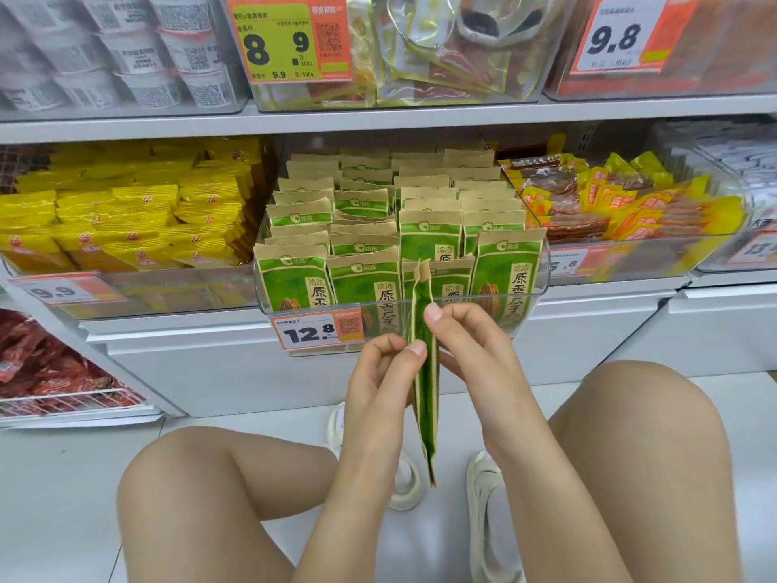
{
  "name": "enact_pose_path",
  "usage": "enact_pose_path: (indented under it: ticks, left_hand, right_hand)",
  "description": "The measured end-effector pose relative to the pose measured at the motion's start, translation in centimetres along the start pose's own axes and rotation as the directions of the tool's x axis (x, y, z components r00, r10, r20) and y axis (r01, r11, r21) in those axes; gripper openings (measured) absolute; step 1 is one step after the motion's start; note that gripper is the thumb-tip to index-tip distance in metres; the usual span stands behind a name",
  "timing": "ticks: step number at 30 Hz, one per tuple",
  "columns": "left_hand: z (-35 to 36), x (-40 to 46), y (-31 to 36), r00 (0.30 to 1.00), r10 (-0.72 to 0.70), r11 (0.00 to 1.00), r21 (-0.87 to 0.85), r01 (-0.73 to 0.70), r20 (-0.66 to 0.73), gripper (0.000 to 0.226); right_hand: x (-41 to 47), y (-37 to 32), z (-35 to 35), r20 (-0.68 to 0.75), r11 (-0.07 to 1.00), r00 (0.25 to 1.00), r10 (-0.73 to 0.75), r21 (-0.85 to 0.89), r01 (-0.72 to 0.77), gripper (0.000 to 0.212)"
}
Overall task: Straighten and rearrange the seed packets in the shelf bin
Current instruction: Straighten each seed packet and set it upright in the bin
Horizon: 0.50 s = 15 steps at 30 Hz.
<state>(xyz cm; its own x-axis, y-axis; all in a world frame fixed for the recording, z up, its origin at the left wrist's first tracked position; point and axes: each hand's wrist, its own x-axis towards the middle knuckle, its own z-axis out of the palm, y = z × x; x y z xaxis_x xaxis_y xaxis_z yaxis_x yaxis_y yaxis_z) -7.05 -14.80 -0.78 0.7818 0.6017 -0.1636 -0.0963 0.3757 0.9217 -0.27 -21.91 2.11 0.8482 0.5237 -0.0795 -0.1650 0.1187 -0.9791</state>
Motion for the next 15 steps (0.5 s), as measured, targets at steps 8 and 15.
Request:
enact_pose_path:
  ticks: [8, 15]
  left_hand:
    - [-0.03, 0.2, -0.14, 1.0, -0.011, 1.0, 0.025, 0.011, 0.012, 0.032]
    - [-0.28, 0.05, -0.14, 0.996, 0.023, 0.997, 0.072, -0.029, 0.085, 0.021]
  right_hand:
    - [0.01, 0.13, 0.31, -0.06, 0.999, 0.998, -0.021, -0.038, 0.019, 0.014]
    - [-0.03, 0.19, 0.02, -0.174, 0.997, 0.983, -0.058, 0.031, 0.064, 0.007]
